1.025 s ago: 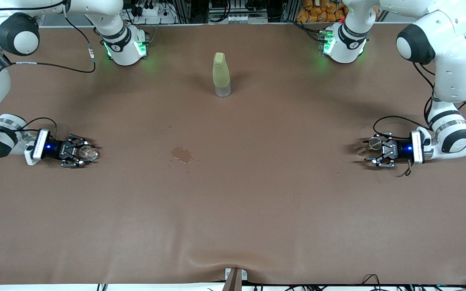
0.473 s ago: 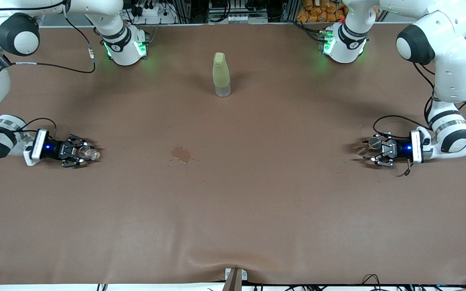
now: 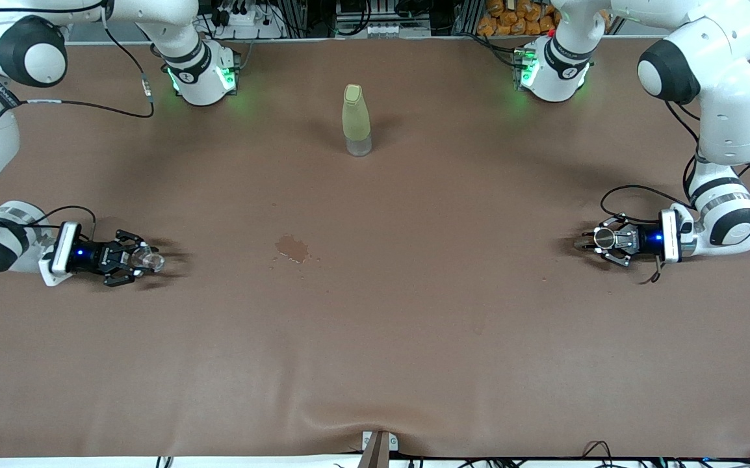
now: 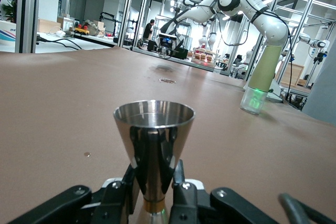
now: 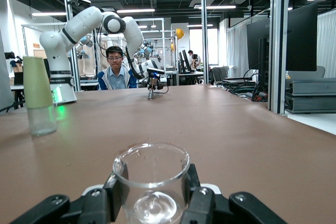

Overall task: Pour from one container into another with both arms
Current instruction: 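Lift the glass cup with the right gripper while the left gripper lifts the jigger, then carry the glass cup and the jigger toward each other at table center, then tilt the glass cup with the right gripper over the jigger's rim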

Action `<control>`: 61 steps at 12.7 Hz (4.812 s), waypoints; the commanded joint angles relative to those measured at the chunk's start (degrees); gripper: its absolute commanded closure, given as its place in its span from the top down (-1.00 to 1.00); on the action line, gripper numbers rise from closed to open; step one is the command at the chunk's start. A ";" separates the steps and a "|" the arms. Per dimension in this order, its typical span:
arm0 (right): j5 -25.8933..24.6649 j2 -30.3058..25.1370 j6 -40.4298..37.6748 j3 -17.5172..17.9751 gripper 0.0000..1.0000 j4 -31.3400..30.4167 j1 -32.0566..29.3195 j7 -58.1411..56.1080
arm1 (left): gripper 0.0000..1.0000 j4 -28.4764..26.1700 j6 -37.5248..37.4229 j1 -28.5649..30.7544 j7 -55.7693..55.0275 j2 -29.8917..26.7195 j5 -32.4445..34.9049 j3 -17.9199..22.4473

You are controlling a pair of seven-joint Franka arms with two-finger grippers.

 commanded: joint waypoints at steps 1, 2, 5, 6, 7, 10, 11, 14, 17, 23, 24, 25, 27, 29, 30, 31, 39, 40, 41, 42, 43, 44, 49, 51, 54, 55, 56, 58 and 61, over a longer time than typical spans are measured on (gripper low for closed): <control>1.17 -2.68 -0.39 0.26 -0.56 0.65 -0.14 5.39 | -0.79 0.61 -1.03 -0.27 -1.25 -0.96 0.65 0.56; 1.26 -2.77 -0.65 0.44 -0.57 1.27 0.30 6.01 | -0.99 0.62 -1.12 -0.36 -1.69 -1.40 0.65 0.56; 1.43 -7.15 -1.36 2.90 -0.58 1.45 0.13 11.88 | -1.00 0.97 -1.03 -0.89 -3.71 -2.98 0.13 0.47; 2.04 -8.99 -1.36 2.90 -0.58 1.45 0.39 13.65 | -1.00 1.06 -1.03 -0.89 -4.58 -3.94 0.04 0.47; 2.48 -10.49 -1.36 2.90 -0.58 1.45 0.56 14.53 | -1.00 1.06 -1.03 -0.80 -5.72 -4.82 0.04 0.47; 3.98 -11.21 -1.36 2.90 -0.59 1.45 1.00 15.42 | -1.00 1.06 -1.12 -0.88 -7.93 -5.89 -0.57 -0.41; 4.16 -11.21 -1.36 3.16 -0.59 1.45 1.00 15.42 | -1.00 0.97 -1.12 -1.41 -8.02 -6.32 -1.71 -1.54; 4.59 -11.30 -1.10 4.82 -0.60 1.45 1.09 15.94 | -1.00 0.88 -0.16 -6.84 -8.11 -6.85 -7.06 -1.99; 5.21 -12.52 0.48 5.36 -0.65 1.19 3.28 17.35 | -1.00 0.71 3.62 -12.91 -10.47 -7.47 -13.12 -2.08; 7.39 -20.85 7.59 5.45 -0.66 -6.07 6.80 18.76 | -1.00 1.40 10.91 -26.00 -16.37 -7.56 -30.42 -2.17; 8.02 -22.97 8.48 5.36 -0.66 -8.72 7.85 18.76 | -1.00 1.84 12.84 -27.85 -16.54 -7.47 -32.90 -2.17; 8.46 -24.73 10.05 5.36 -0.66 -10.92 8.29 18.67 | -1.00 2.02 15.38 -29.70 -16.81 -7.64 -35.10 -2.26; 8.81 -27.02 12.26 5.45 -0.66 -13.31 9.78 17.62 | -1.00 2.29 19.34 -33.65 -17.60 -7.38 -39.67 -2.69; 10.04 -27.03 13.05 5.45 -0.66 -14.89 11.54 17.01 | -1.00 3.69 24.26 -36.82 -18.13 -7.30 -43.11 -4.18; 12.74 -27.73 14.28 5.45 -0.66 -17.33 12.42 15.87 | -1.00 4.65 26.81 -38.31 -18.04 -7.29 -43.29 -4.36; 16.86 -28.78 15.59 5.45 -0.66 -21.10 14.43 13.51 | -1.00 5.09 29.09 -39.89 -17.87 -7.38 -43.38 -4.37; 32.45 -33.00 25.95 5.53 -0.74 -29.49 27.54 10.67 | -1.00 13.44 41.33 -50.97 -16.47 -1.69 -57.24 -4.72; 33.07 -34.66 28.24 5.45 -0.75 -29.83 29.03 13.37 | -1.00 14.67 41.33 -52.03 -13.67 0.24 -60.14 -4.81; 33.16 -36.68 30.44 5.45 -0.75 -29.92 30.35 17.23 | -1.00 15.38 41.33 -52.65 -9.82 2.00 -63.65 -6.29; 33.34 -38.53 33.59 5.45 -0.75 -30.01 31.66 19.62 | -1.00 15.73 41.42 -52.65 -6.65 3.15 -65.77 -7.87; 34.03 -39.33 35.80 5.53 -0.75 -30.01 33.16 20.77 | -1.00 16.43 42.29 -52.65 -5.83 3.86 -65.97 -8.32; 37.69 -39.42 37.13 5.62 -0.75 -29.93 35.52 20.96 | -1.00 16.70 43.43 -52.91 -5.74 3.95 -65.80 -8.50; 48.18 -39.68 44.52 5.62 -0.75 -30.10 44.06 25.68 | -1.00 22.05 54.93 -56.16 -7.22 4.57 -63.26 -8.32; 48.72 -40.04 45.92 5.62 -0.75 -30.10 45.30 28.59 | -1.00 23.73 56.89 -57.22 -8.37 5.71 -62.89 -8.32; 48.72 -40.48 46.11 5.62 -0.75 -30.89 45.48 34.20 | -1.00 23.91 56.98 -57.31 -7.85 6.42 -63.33 -9.55; 48.72 -40.74 46.02 5.62 -0.75 -30.98 45.13 37.45 | -1.00 23.82 56.98 -57.31 -7.24 6.42 -63.33 -9.81; 48.72 -40.92 46.10 5.62 -0.75 -30.98 45.13 40.87 | -1.00 23.65 56.98 -57.23 -7.06 6.42 -63.33 -9.99; 49.33 -40.92 46.10 5.62 -0.75 -30.98 45.65 48.61 | -1.00 23.38 56.98 -57.22 -7.05 6.15 -63.33 -9.99; 50.82 -40.57 46.02 5.62 -0.75 -32.29 45.65 51.02 | -1.00 23.03 56.89 -57.22 -6.97 5.72 -62.90 -9.99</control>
